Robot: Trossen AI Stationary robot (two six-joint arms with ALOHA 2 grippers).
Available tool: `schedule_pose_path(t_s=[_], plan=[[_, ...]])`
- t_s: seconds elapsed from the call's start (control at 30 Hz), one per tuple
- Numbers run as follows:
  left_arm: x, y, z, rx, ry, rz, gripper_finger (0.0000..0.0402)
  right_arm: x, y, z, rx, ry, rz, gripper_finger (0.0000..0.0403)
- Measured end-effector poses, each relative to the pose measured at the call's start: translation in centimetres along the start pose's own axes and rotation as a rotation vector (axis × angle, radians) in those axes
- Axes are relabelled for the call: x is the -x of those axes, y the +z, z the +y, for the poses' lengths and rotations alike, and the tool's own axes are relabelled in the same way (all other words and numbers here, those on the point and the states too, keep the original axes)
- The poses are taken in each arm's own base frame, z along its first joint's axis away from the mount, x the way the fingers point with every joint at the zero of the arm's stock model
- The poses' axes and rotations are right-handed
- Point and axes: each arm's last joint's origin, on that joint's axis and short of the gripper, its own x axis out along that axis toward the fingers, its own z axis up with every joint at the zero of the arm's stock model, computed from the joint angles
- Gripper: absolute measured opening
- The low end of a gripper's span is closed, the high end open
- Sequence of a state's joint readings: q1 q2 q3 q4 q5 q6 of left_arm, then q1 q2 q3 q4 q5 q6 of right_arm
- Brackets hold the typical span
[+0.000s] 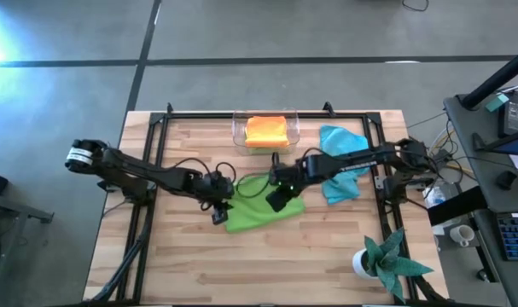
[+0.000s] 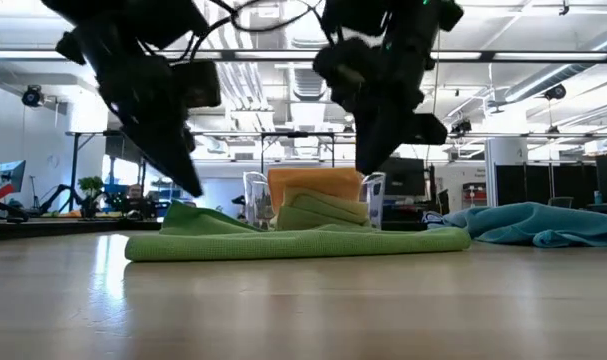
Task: Fold microfiber towels
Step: Fold the green microfiber towel
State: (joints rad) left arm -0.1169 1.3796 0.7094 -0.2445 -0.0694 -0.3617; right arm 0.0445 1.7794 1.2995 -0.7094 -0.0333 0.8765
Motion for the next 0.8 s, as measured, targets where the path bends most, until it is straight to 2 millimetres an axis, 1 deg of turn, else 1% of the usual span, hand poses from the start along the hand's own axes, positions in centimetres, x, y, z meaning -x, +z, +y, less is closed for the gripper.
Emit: schedule_pose_path(t_s=[0.1, 0.2, 0.3, 0.43, 0.63, 0.8], plan=[[-0.8, 0.0, 0.1, -0.002, 0.019, 0.003, 0.0153, 0.1, -1.1, 1.2, 0.019, 0.03, -0.003, 0.0035], [-1.6, -0.4, 0.1, -0.004, 0.031, 0.039, 0.0153, -0.1, -2.1, 1.9, 0.02, 0.028, 0.008, 0.0034], [-2.3, -0.7, 0.1, -0.002, 0.023, 0.067, 0.0153, -0.1, -2.8, 2.3, 0.029, 0.029, 0.016, 0.0034], [-3.0, -1.1, 0.0, 0.056, 0.002, 0.115, 0.0153, -0.1, -3.3, 2.6, 0.044, 0.028, 0.025, 0.0034], [-4.3, -1.7, -0.3, 0.15, -0.093, 0.201, 0.0153, -0.1, -3.4, 2.7, 0.047, 0.028, 0.026, 0.0034], [-5.4, -1.7, -1.4, 0.143, -0.248, 0.208, 0.0153, -0.1, -3.4, 2.7, 0.052, 0.029, 0.025, 0.0034]])
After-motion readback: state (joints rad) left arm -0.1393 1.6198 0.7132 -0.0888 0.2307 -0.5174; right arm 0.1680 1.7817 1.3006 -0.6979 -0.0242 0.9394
